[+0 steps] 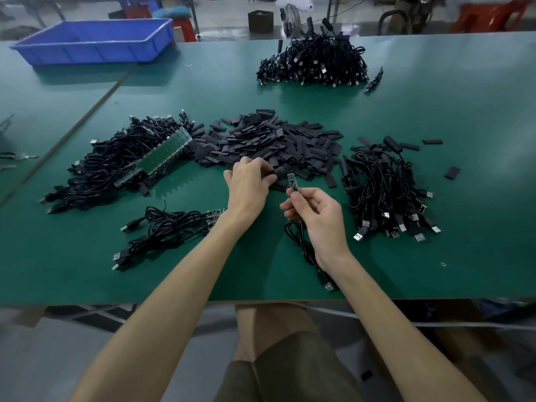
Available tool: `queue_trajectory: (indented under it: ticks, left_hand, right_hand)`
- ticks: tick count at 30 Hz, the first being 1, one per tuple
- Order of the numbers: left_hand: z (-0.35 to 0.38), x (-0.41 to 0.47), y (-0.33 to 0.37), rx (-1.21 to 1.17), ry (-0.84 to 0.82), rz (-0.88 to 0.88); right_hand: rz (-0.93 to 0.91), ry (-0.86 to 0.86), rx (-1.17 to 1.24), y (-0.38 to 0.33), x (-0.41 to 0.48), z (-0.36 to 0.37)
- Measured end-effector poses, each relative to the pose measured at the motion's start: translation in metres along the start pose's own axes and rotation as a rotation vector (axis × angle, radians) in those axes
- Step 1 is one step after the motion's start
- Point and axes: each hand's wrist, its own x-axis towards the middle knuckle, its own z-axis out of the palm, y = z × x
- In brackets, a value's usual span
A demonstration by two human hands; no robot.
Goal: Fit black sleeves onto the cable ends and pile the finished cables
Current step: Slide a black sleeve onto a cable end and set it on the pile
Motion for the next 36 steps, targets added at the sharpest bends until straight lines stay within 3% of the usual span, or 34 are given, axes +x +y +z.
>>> queue_trajectory:
  ticks: [8, 12, 25, 31, 36]
  left_hand:
    - [-0.038, -0.025, -0.005, -0.449, -0.111, -0.015]
    - [-0.054, -0.034, -0.010, -0.560, -0.167, -0.040]
    - [-0.051, -0.053, -0.015, -0.508, -0.310, 0.054]
    - [-0.050, -0.056, -0.012, -0.326, -0.261, 0.215]
    - [-0.050, -0.057, -0.014, -0.313, -0.200, 0.214]
  right_hand:
    - [-0.003, 0.023, 0.020, 0.002, 0.001, -0.002]
    - [-0.008, 0.022, 0.024, 0.002, 0.001, -0.003]
    - [0.014, -0.019, 0.053, 0.000, 0.001, -0.001]
    - [0.017, -0.048, 0.052, 0.000, 0.000, -0.001]
    - [0.020, -0.036, 0.054, 0.000, -0.002, 0.000]
